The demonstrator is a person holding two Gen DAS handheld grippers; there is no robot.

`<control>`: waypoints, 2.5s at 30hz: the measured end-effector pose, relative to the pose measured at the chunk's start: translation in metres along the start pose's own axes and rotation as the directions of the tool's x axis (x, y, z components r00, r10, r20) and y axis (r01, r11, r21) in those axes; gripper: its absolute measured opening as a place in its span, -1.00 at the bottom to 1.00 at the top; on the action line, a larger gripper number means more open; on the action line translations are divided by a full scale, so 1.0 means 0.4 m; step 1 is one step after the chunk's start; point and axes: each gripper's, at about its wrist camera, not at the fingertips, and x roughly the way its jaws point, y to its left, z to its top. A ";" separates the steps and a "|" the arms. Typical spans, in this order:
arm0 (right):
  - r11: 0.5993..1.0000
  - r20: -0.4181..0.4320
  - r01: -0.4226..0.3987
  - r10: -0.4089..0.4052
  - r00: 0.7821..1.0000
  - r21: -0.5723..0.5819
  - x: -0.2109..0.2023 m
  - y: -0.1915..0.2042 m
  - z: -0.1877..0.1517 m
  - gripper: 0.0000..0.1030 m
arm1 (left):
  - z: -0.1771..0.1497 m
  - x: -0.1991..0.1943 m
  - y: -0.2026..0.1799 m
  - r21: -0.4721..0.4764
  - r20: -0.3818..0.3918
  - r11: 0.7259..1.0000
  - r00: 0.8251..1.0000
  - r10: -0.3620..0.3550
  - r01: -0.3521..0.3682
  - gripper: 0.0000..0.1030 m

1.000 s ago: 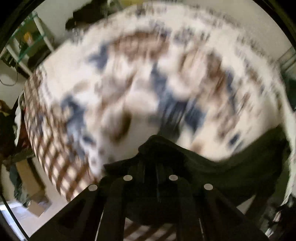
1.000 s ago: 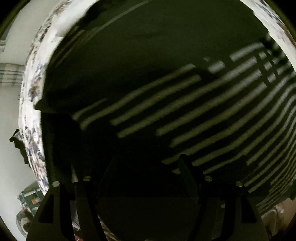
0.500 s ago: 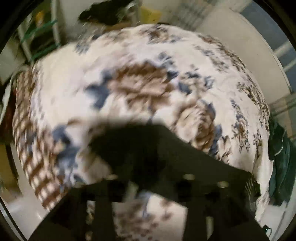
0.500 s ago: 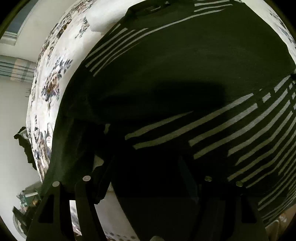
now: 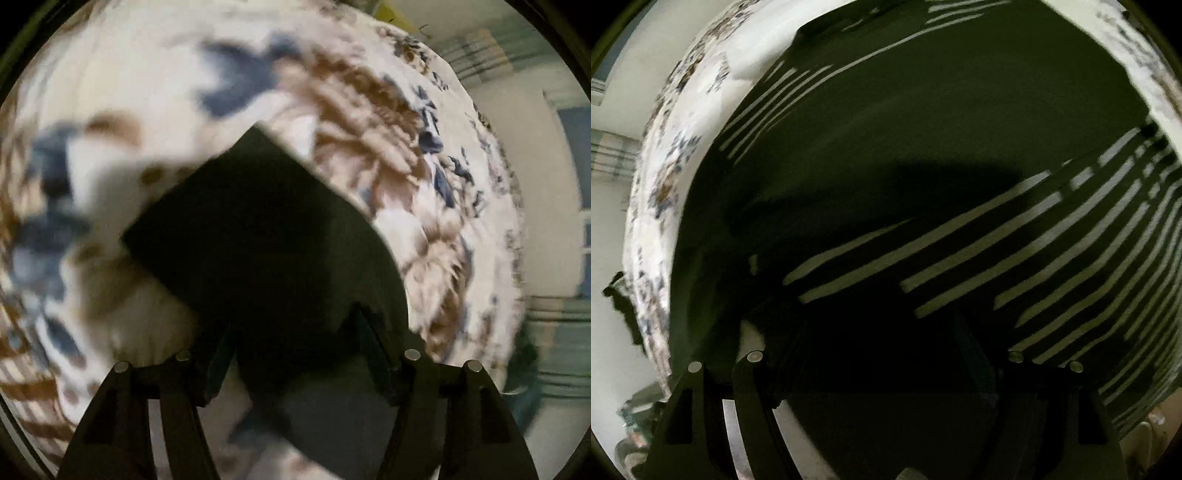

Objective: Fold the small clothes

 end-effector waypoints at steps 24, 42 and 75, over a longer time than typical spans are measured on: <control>0.961 0.114 -0.026 -0.005 0.993 0.275 -0.213 -0.530 0.283 0.79 | -0.912 -0.096 -1.044 0.888 -0.143 0.402 0.966 -0.217 0.222 -0.84; 0.976 -0.048 -0.123 0.133 0.990 0.177 -0.270 -0.963 0.466 0.71 | -1.583 0.105 -1.054 0.980 -0.173 0.108 0.984 0.049 0.167 0.96; 0.970 -0.231 -0.029 -0.028 0.973 -0.240 -0.113 -0.673 0.633 0.23 | -0.997 0.034 -0.622 0.806 0.344 0.371 0.875 0.340 -0.461 0.96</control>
